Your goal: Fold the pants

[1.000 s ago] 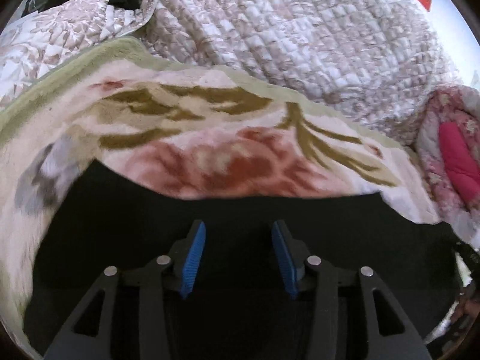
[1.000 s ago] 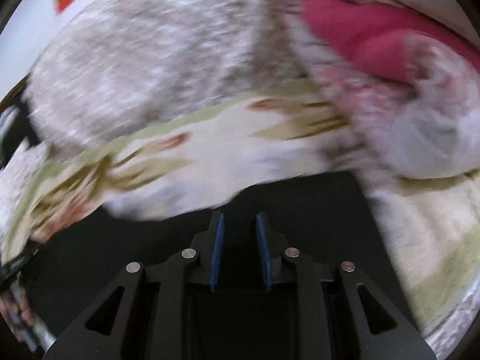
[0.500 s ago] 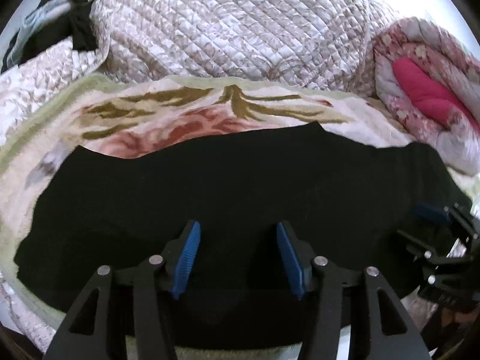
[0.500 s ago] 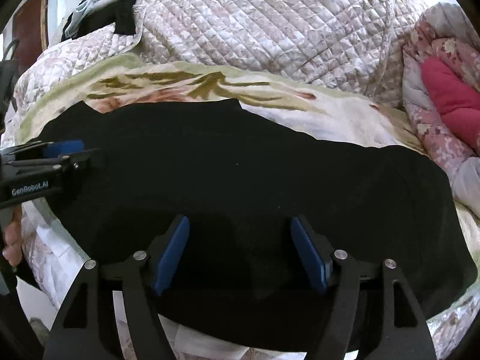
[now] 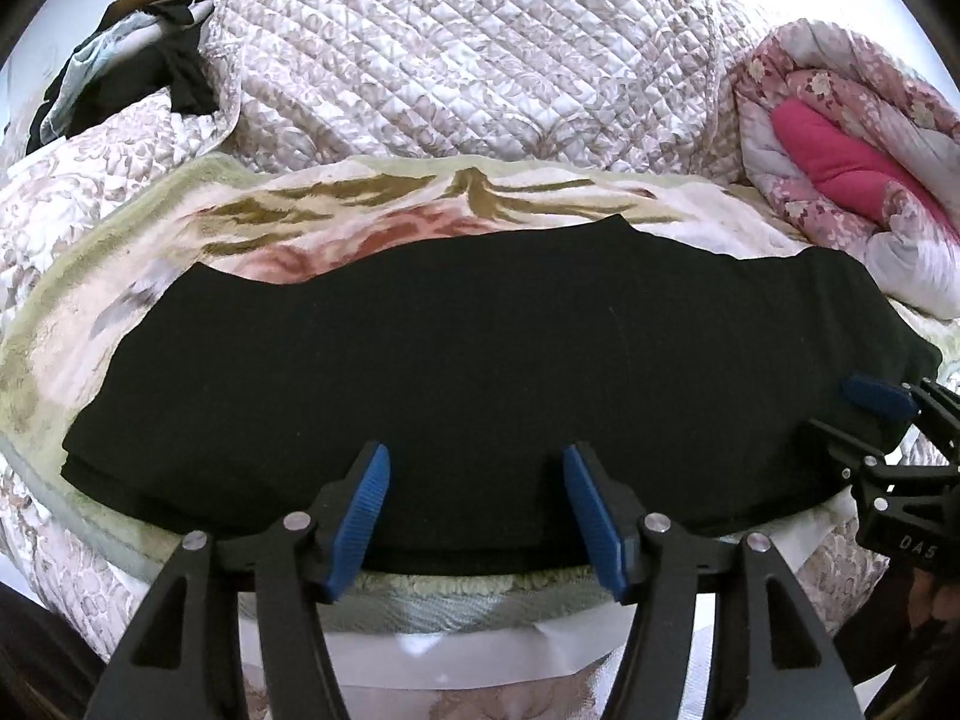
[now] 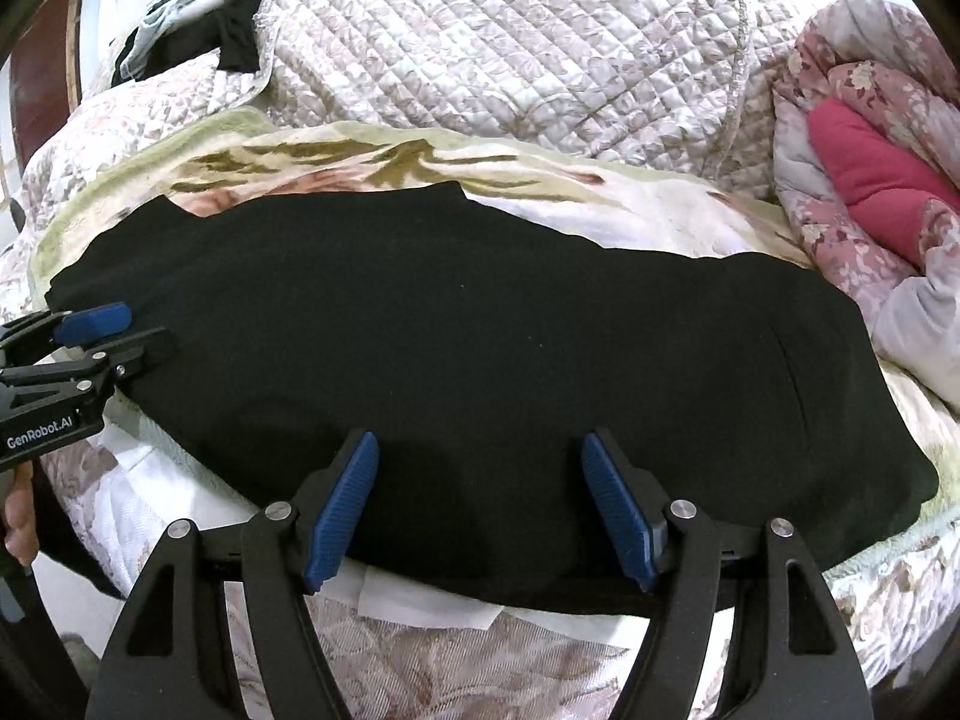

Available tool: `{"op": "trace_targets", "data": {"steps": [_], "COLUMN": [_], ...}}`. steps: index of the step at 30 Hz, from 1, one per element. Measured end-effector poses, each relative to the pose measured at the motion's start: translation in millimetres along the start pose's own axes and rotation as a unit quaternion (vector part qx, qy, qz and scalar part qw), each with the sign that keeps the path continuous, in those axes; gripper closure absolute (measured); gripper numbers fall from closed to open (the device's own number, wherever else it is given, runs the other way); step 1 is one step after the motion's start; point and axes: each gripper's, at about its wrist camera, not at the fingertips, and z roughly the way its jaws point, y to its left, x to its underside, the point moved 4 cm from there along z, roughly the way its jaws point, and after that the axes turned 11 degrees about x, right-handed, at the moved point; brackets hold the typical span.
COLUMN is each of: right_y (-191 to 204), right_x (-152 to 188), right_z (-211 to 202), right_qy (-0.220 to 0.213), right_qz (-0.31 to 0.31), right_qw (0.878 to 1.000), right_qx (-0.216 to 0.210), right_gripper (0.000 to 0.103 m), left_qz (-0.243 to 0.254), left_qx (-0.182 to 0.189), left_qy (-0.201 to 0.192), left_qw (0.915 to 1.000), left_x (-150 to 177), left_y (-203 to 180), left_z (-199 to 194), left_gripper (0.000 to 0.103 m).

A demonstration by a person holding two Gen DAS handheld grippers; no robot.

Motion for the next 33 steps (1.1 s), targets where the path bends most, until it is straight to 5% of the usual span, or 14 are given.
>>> {"op": "trace_targets", "data": {"steps": [10, 13, 33], "right_y": [3, 11, 13], "right_x": [-12, -4, -6], "right_z": [-18, 1, -1], "right_qy": [-0.042, 0.002, -0.008], "right_qz": [0.004, -0.002, 0.000], "right_qw": [0.999, 0.999, 1.000], "right_qx": [-0.028, -0.033, -0.029], "right_gripper": [0.032, 0.032, 0.032], "left_qz": [-0.074, -0.074, -0.072], "left_qx": [-0.078, -0.082, -0.082], "left_qy": [-0.026, -0.021, -0.020], "left_qw": [0.9939, 0.9937, 0.9939], "left_x": [-8, -2, 3], "left_y": [52, 59, 54], "left_z": [-16, -13, -16], "left_gripper": [0.040, 0.040, 0.040]}}
